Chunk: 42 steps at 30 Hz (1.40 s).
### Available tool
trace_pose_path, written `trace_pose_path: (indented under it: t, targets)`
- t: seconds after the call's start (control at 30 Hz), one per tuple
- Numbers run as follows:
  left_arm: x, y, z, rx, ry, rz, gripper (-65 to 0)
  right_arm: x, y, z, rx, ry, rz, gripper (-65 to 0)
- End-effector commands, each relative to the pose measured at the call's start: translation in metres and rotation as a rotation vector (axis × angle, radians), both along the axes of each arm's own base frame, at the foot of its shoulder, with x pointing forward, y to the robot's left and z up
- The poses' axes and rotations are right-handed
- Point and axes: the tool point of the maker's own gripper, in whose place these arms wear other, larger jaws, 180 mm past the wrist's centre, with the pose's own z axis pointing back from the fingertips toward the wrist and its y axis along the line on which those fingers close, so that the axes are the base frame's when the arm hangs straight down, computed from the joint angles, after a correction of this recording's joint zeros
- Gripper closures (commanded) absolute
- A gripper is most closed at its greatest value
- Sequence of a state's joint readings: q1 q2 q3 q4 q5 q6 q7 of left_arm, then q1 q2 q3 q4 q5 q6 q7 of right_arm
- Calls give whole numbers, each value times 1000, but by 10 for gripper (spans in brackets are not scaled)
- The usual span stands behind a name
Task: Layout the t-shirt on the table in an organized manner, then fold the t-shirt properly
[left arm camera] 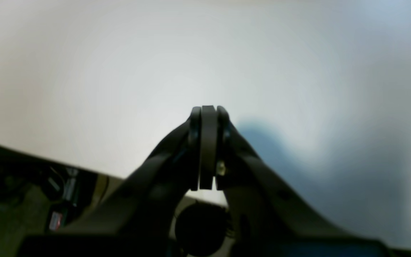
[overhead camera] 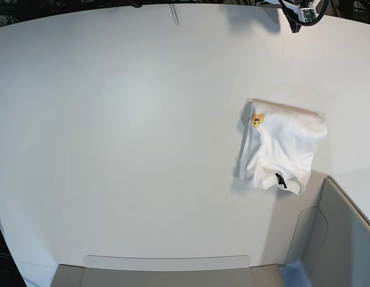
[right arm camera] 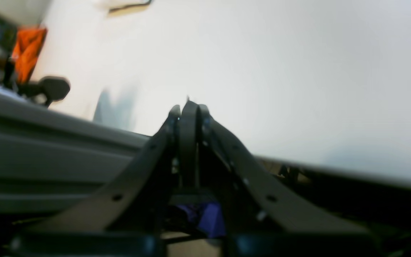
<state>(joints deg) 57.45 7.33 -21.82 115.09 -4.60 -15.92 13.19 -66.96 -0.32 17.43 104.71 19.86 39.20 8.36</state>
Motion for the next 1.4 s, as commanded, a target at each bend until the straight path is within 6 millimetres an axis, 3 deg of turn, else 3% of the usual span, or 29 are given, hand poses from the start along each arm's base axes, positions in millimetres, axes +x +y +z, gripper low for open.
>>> trace_pose_path:
  t: [0.0, 0.33, 0.5, 0.7, 0.8, 1.0, 1.13, 1.37]
  targets:
    - [-8, 11, 6, 34, -1, 24, 0, -6, -6, 4, 20, -2, -50, 0]
    - [-65, 38, -28, 50, 143, 126, 0, -56, -77, -36, -25, 139, -329, 0]
    - [-100, 33, -56, 18, 199, 156, 0, -81, -111, -63, -72, 216, -434, 0]
    - [-151, 24, -89, -36, 328, 206, 0, -112, -133, -105, -140, 359, -431, 0]
    - [-157, 20, -104, -58, 350, 223, 0, -120, -139, -124, -181, 434, -399, 0]
    - [-174, 11, -142, -120, 429, 249, 0, -118, -150, -164, -276, 536, -303, 0]
    - [-183, 3, -174, -150, 509, 233, 0, -102, -162, -193, -373, 599, -210, 0]
    - [-199, -37, -223, -229, 664, 172, 0, -69, -212, -231, -511, 696, -146, 0]
